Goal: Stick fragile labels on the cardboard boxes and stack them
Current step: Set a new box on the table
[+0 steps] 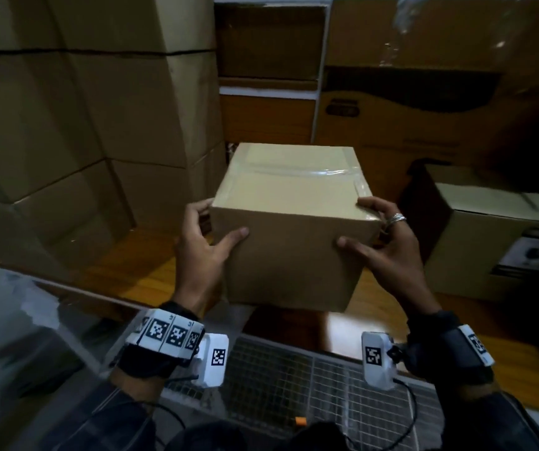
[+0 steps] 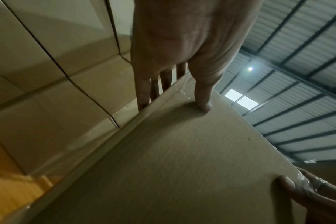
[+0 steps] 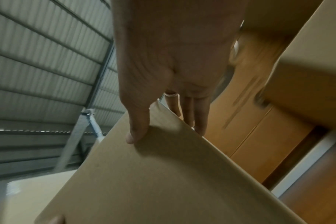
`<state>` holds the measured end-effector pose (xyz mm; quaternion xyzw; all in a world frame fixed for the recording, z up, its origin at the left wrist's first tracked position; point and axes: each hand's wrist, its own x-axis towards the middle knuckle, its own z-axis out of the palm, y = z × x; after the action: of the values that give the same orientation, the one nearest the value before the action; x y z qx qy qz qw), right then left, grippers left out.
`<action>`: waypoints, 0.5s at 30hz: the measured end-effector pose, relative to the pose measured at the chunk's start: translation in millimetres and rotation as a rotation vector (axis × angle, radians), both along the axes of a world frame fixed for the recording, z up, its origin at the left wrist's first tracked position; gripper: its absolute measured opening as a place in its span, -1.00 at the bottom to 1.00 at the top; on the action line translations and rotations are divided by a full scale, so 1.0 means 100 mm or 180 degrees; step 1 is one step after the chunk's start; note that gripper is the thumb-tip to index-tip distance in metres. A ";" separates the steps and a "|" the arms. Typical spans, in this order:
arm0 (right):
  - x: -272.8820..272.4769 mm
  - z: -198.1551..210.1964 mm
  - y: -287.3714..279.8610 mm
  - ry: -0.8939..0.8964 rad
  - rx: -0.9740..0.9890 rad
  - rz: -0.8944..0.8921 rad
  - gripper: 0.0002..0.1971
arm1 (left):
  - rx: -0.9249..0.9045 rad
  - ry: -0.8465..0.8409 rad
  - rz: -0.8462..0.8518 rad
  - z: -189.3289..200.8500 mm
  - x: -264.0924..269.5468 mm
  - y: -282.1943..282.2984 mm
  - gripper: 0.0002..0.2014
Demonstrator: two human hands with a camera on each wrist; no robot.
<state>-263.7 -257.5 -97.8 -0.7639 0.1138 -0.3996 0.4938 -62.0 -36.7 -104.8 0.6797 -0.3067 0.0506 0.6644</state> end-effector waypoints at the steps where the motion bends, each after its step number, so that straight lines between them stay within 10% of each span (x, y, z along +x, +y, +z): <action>1: -0.15 -0.02 -0.07 0.0030 -0.0001 -0.0071 -0.32 | 0.0016 0.0039 -0.0123 -0.03 -0.09 -0.11 -0.33; 15: -1.21 -0.64 -0.48 0.0448 0.0291 -0.0774 -0.34 | 0.0483 0.0094 -0.0956 -0.75 -0.75 -0.88 -0.39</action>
<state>-385.1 -305.1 -161.9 -0.7474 0.2579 -0.3962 0.4668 -137.1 -124.5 -179.5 0.6750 -0.3980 -0.0825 0.6157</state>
